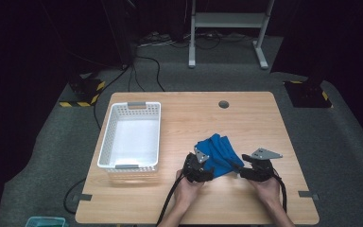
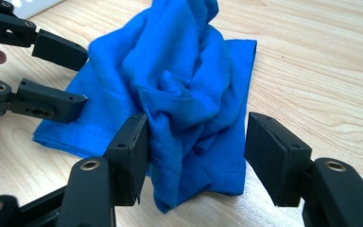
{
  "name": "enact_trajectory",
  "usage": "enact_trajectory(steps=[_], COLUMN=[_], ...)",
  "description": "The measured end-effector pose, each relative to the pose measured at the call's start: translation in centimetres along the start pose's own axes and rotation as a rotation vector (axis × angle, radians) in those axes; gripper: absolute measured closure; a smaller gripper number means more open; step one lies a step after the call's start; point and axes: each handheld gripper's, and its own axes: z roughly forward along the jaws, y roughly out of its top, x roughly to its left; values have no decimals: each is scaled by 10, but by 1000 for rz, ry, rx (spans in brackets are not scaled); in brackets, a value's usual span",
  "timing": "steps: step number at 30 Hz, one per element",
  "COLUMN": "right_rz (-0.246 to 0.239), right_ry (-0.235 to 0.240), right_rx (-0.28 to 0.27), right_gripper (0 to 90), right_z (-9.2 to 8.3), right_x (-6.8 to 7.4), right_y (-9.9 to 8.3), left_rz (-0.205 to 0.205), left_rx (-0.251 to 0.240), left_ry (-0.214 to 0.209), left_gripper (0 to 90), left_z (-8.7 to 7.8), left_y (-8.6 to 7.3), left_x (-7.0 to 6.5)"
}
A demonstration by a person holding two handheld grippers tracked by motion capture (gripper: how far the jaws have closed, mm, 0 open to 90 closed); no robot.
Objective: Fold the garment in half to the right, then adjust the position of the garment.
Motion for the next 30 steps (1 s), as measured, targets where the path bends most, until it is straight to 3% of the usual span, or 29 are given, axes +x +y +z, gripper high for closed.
enact_trajectory(steps=[7,17,30], right_rz=[20,-3,-18], right_ry=[3,6,26], right_rx=[27,47,57], right_gripper=[416,419,421], right_z=[11,18,30], right_x=[-4,2,12], right_y=[-6,-8,-7], left_rz=[2,15,-40], left_rx=[-2,-1,-12], left_ry=[12,37,54], left_gripper=[334,343,345], left_z=[2,0,-1], left_y=[-2,-2,-4], left_x=[3,11,27])
